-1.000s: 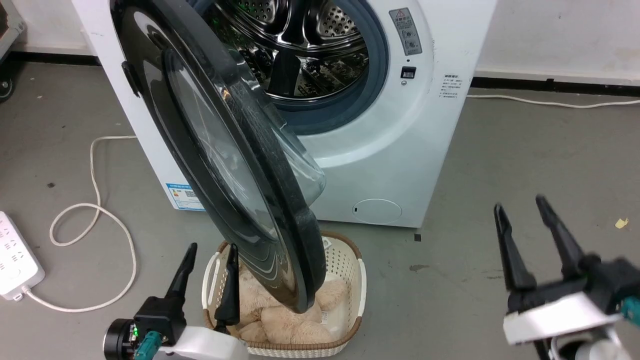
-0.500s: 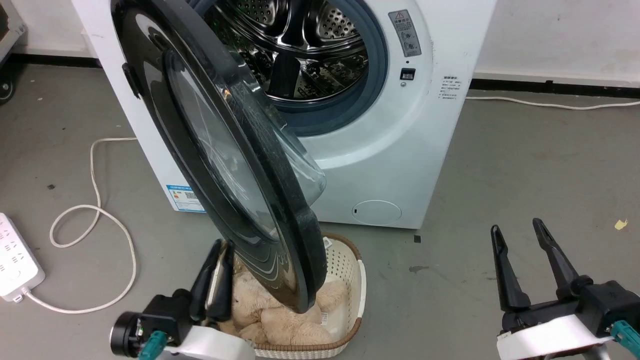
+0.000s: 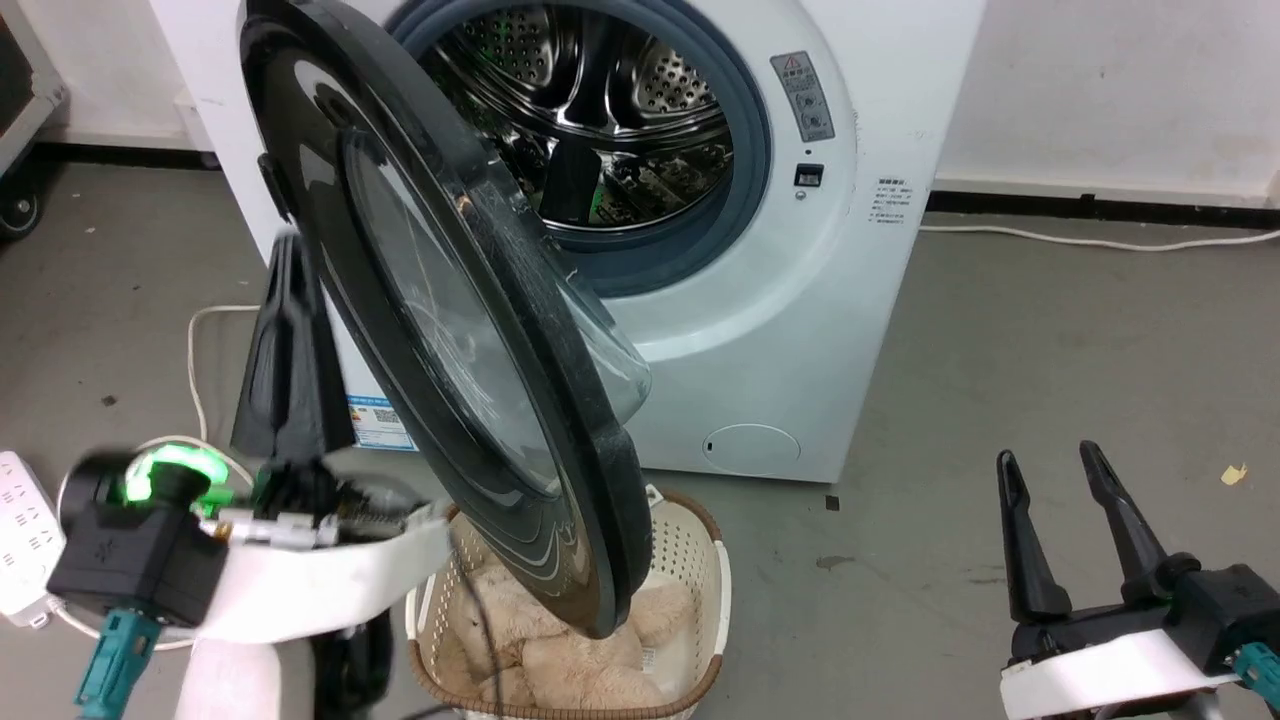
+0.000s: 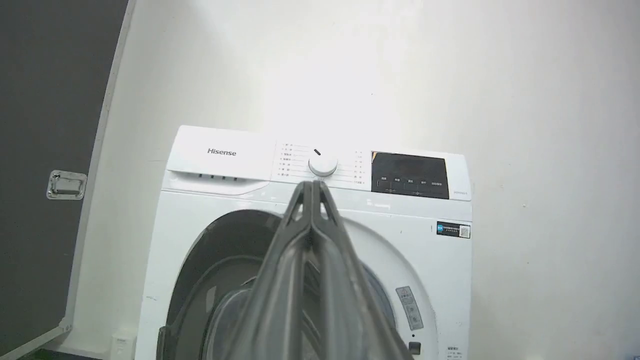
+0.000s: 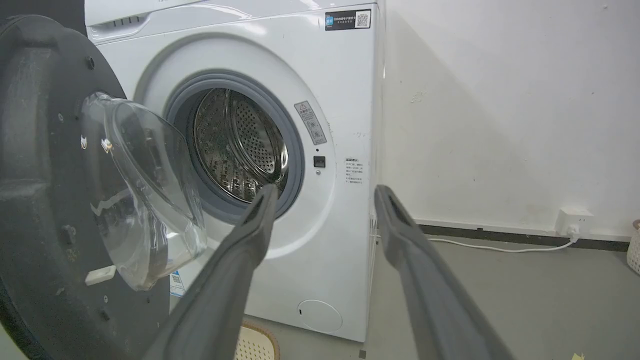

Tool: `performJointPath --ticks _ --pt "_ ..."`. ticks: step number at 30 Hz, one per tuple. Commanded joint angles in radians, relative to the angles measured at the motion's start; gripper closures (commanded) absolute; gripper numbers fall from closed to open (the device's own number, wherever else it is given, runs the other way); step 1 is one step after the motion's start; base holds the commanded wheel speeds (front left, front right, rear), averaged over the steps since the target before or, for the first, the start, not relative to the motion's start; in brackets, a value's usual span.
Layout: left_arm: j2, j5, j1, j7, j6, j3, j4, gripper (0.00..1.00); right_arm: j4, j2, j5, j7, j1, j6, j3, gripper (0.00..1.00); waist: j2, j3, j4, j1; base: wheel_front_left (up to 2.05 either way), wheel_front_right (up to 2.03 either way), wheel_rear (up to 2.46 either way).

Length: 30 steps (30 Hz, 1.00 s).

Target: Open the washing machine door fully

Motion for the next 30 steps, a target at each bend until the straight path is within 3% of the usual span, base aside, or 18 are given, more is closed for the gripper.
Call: performJointPath --ticks 1,6,11,15,23,30 --pt "0.0 0.008 -0.024 -0.002 0.006 -0.017 -0.016 1.0 0.005 0.004 0.005 -0.003 0.012 0.001 0.003 0.0 0.0 -0.003 -0.003 0.0 0.0 0.0 0.0" --pt "0.0 0.022 -0.099 0.051 0.025 -0.12 -0.077 1.0 0.016 0.004 0.015 -0.003 0.01 0.001 0.013 0.0 0.0 -0.005 -0.016 0.0 0.0 0.0 0.0" --pt "0.0 0.008 -0.1 0.13 0.075 -0.272 -0.073 1.0 0.023 0.004 0.02 -0.003 0.007 0.001 0.013 0.0 0.0 0.001 -0.028 0.0 0.0 0.0 0.0" --pt "0.0 -0.014 -0.068 0.216 0.123 -0.365 -0.005 1.0 0.03 0.004 0.022 -0.002 0.003 0.001 0.015 0.0 0.0 0.01 -0.037 0.0 0.0 0.0 0.0" --pt "0.0 -0.095 -0.002 0.259 0.134 -0.521 0.138 1.0 0.038 0.004 0.015 -0.006 -0.004 0.001 0.008 0.0 0.0 0.044 -0.042 0.0 0.0 0.0 0.0" --pt "0.002 -0.12 0.007 0.224 0.173 -0.524 0.371 1.0 0.039 0.004 0.018 -0.011 -0.019 0.001 0.013 0.0 0.0 0.076 -0.045 0.0 0.0 0.0 0.0"
